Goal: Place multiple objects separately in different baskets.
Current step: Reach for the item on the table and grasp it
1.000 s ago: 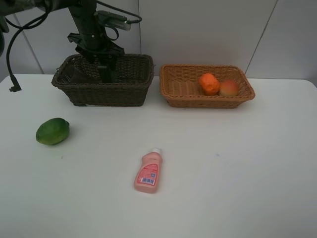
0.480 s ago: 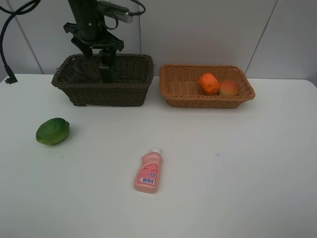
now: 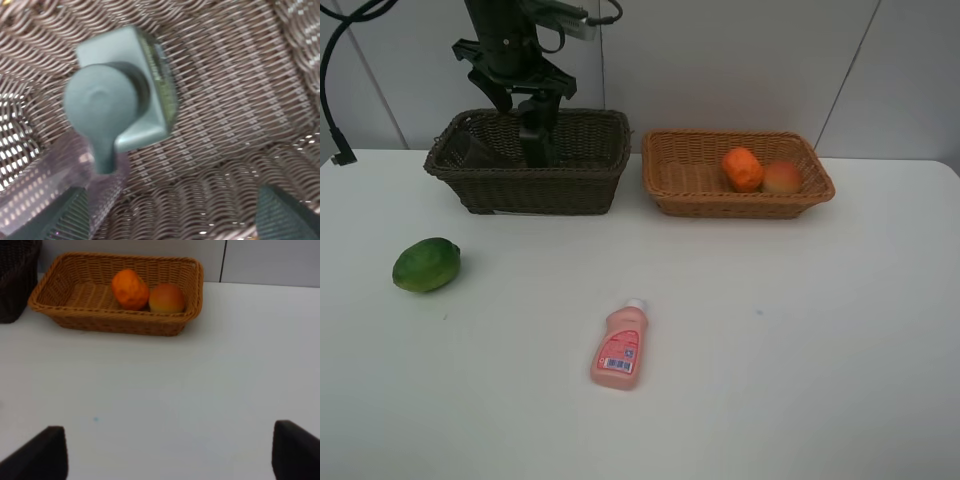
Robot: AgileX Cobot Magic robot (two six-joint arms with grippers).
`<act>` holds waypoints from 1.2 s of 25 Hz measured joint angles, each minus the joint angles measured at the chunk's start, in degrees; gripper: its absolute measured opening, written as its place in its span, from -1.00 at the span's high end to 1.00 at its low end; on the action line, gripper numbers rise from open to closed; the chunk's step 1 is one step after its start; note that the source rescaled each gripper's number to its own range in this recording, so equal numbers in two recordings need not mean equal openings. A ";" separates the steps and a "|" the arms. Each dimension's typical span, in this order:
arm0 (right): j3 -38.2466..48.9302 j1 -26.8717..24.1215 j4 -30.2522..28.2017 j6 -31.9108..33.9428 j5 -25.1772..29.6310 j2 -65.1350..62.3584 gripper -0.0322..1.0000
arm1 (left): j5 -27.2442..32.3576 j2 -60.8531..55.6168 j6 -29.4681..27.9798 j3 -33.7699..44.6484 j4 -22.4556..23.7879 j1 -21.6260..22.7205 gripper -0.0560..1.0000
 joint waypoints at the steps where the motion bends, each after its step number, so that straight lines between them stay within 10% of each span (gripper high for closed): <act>1: 0.00 0.00 0.00 0.00 0.00 0.00 -0.35 | 0.00 -0.07 0.00 0.00 -0.12 -0.30 -0.77; 13: 0.00 0.00 0.00 0.00 0.00 0.00 -0.35 | 0.36 -2.14 -2.55 0.00 -0.86 -4.60 -0.77; 22: 0.00 0.00 0.00 0.00 0.00 0.00 -0.35 | 0.40 -6.24 -19.95 0.00 0.77 -11.38 -0.77; 30: 0.00 0.00 0.00 0.00 0.00 0.00 -0.35 | 0.40 -6.24 -21.74 0.00 -9.09 -17.11 -0.77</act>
